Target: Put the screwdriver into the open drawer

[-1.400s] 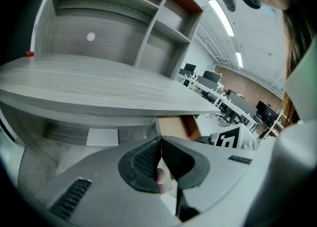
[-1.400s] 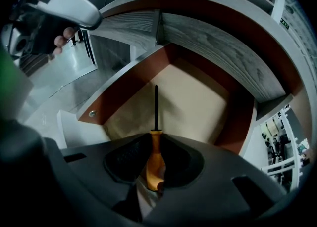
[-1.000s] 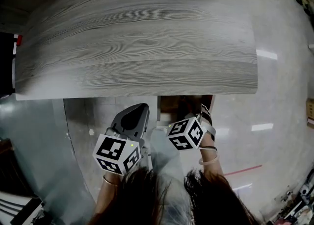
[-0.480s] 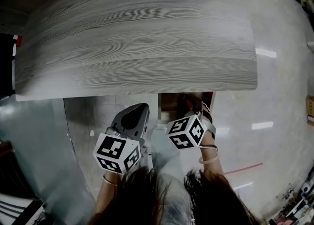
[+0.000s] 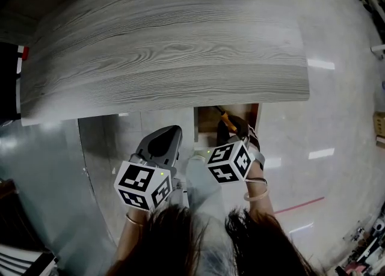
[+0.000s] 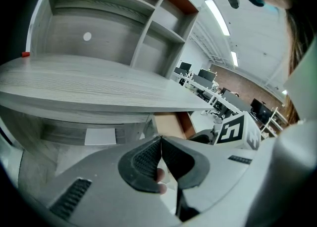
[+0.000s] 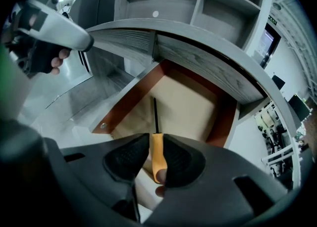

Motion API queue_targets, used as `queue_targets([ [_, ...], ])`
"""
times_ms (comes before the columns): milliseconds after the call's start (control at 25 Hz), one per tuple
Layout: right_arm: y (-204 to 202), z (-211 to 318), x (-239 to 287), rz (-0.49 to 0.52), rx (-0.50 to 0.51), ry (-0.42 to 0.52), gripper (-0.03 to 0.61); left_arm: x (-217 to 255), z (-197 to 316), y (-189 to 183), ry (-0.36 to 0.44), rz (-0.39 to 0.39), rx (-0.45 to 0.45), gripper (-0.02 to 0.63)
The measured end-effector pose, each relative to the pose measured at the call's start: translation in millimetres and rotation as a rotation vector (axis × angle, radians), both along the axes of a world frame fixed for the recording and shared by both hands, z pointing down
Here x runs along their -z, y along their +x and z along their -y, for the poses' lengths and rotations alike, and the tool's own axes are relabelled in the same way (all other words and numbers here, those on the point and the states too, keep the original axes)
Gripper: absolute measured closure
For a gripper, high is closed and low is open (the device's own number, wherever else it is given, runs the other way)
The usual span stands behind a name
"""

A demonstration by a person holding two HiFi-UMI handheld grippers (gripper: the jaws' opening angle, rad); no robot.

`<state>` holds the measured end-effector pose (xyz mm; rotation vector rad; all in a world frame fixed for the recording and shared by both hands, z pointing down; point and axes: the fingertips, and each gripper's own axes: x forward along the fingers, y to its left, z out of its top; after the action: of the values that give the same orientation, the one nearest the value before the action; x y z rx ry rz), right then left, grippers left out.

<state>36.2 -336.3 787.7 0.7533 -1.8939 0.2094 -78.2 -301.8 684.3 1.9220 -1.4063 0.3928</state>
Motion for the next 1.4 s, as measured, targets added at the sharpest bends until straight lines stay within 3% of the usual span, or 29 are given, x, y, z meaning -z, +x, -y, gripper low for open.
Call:
queue_targets([
  [640, 14.0, -55.0, 50.5, 0.059, -0.100, 0.055, 0.517, 34.0, -46.4, 5.2, 0.031, 0.011, -0.024, 0.597],
  [1400, 25.9, -103.2, 159.5, 0.114, -0.226, 0.172, 0.545, 115.0, -90.8, 19.0, 0.071, 0.030, -0.084, 0.597],
])
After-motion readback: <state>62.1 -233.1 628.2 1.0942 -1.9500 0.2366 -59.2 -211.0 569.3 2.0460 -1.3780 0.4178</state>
